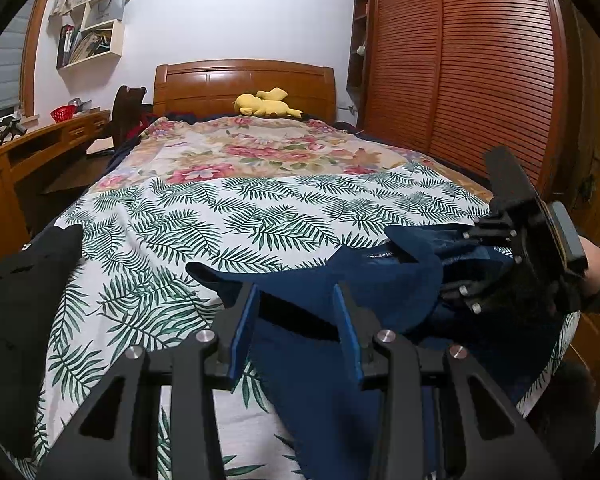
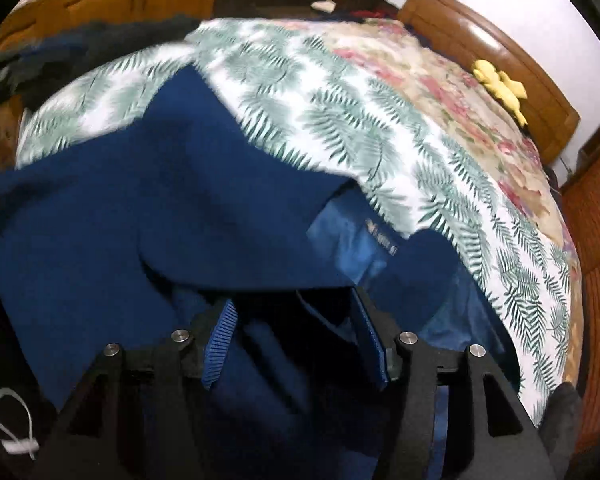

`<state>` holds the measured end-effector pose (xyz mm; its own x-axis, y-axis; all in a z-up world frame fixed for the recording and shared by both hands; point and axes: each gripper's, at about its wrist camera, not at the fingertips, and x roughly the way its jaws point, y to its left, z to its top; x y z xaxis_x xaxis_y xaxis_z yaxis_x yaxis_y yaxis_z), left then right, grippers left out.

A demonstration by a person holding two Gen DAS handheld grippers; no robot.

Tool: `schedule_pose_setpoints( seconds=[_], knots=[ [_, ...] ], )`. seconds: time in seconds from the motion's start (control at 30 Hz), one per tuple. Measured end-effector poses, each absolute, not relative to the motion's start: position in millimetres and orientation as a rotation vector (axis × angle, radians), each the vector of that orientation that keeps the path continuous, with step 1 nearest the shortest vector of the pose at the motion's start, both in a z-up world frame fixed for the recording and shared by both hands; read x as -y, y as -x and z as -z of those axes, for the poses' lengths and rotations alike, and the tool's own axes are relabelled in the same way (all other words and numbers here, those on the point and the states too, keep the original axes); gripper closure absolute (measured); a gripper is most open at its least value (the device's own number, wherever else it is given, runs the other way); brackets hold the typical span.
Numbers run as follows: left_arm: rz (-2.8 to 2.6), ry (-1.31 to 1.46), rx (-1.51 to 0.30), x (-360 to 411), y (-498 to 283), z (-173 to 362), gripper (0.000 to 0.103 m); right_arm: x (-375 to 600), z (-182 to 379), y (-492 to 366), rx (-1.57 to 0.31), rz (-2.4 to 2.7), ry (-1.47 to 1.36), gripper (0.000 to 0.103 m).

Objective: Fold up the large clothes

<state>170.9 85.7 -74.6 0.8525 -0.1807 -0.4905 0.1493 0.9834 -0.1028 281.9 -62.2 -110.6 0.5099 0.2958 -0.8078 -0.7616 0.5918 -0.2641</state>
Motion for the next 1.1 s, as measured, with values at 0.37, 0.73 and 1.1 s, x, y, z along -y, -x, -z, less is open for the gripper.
schedule_pose_setpoints(
  seconds=[0.37,0.73,1.1],
  knots=[
    [0.172,0.069,-0.523,-87.9,-171.7,75.0,0.066,36.5,88.2,-331.7,-0.728,-0.673,0.553,0.100],
    [0.187,0.072,-0.523,-88.7,-172.9,75.5,0.066,61.7,73.9,-360.0,-0.738,-0.540,0.423,0.056],
    [0.235,0.060,-0.520,-73.0,-171.1,74.0,0.066,83.5,137.1,-343.5,-0.966,-0.615,0.418,0.056]
  ],
)
